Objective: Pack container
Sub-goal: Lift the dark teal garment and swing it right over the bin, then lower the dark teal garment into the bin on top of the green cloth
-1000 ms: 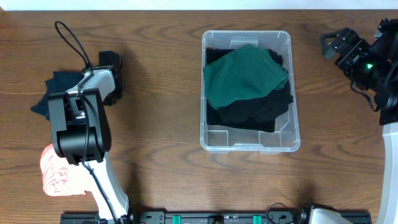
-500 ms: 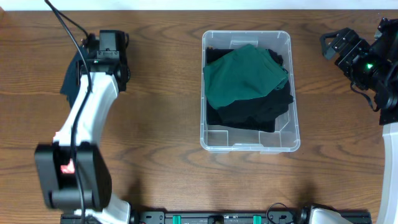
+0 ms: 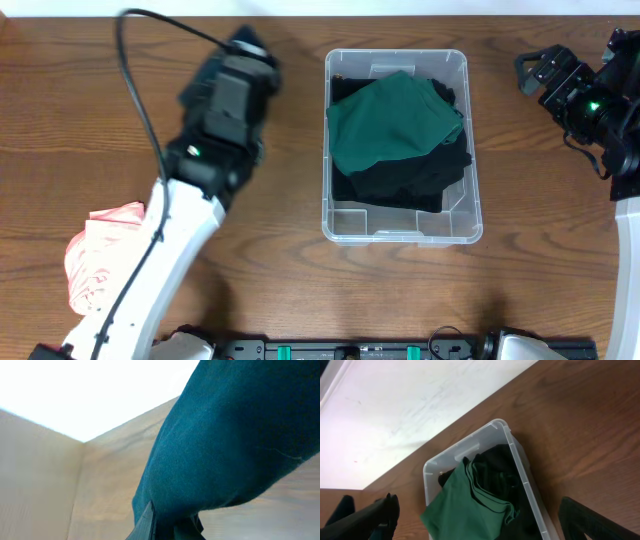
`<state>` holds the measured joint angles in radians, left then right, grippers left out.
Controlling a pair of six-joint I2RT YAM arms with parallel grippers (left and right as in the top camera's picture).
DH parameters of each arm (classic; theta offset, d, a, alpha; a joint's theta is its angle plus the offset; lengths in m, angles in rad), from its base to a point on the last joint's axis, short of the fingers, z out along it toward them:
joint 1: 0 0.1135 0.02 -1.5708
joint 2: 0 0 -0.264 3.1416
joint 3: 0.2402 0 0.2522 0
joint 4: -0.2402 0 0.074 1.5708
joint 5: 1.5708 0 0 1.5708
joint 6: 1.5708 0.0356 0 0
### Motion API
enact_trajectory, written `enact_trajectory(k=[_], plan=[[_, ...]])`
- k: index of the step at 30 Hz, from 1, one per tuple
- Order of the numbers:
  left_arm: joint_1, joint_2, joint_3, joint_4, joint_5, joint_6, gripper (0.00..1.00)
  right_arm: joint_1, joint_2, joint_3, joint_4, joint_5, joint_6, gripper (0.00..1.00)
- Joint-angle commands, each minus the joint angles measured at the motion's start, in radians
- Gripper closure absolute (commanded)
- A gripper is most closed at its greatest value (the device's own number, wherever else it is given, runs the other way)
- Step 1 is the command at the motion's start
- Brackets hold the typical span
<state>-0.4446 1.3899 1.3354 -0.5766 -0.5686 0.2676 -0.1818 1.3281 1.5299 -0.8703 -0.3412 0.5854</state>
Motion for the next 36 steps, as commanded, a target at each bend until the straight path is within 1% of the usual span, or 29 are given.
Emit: enact_trajectory(k=[1,4,7,12,17,20,23,26,29,31,34,36], plan=[[-0.115,-0.021,0.010,0.003,0.054,0.108,0.94,-0.004,-0.013,0.003,0.002,-0.003,0.005,0.01],[-0.222,-0.019,0.010,0.016,0.065,0.169,0.94,-0.004,-0.013,0.003,0.002,-0.003,0.005,0.01],[-0.311,-0.018,0.010,0.065,0.065,0.216,0.94,-0.004,-0.013,0.003,0.002,-0.003,0.005,0.01],[-0.396,-0.018,0.009,0.175,0.082,0.304,0.94,-0.004,-0.013,0.003,0.002,-0.003,0.005,0.01],[-0.408,0.012,0.009,0.259,0.205,0.335,0.94,-0.004,-0.013,0.003,0.002,-0.003,0.005,0.01],[-0.403,0.067,0.009,0.319,0.206,0.408,0.94,-0.004,-0.013,0.003,0.002,-0.003,0.005,0.01],[-0.403,0.144,0.009,0.419,0.206,0.488,0.94,-0.004,-0.013,0.003,0.002,-0.003,0.005,0.01],[-0.403,0.214,0.009,0.531,0.204,0.531,0.94,-0.004,-0.013,0.003,0.002,-0.003,0.005,0.01],[-0.403,0.259,0.009,0.637,0.173,0.546,0.94,-0.004,-0.013,0.003,0.002,-0.003,0.005,0.01],[-0.403,0.270,0.009,0.675,0.164,0.548,0.94,-0.004,-0.013,0.003,0.002,-0.003,0.005,0.01],[-0.404,0.270,0.009,0.653,0.164,0.528,0.94,-0.004,-0.013,0.003,0.002,-0.003,0.005,0.01],[-0.406,0.270,0.009,0.577,0.166,0.462,0.94,-0.004,-0.013,0.003,0.002,-0.003,0.005,0.01]])
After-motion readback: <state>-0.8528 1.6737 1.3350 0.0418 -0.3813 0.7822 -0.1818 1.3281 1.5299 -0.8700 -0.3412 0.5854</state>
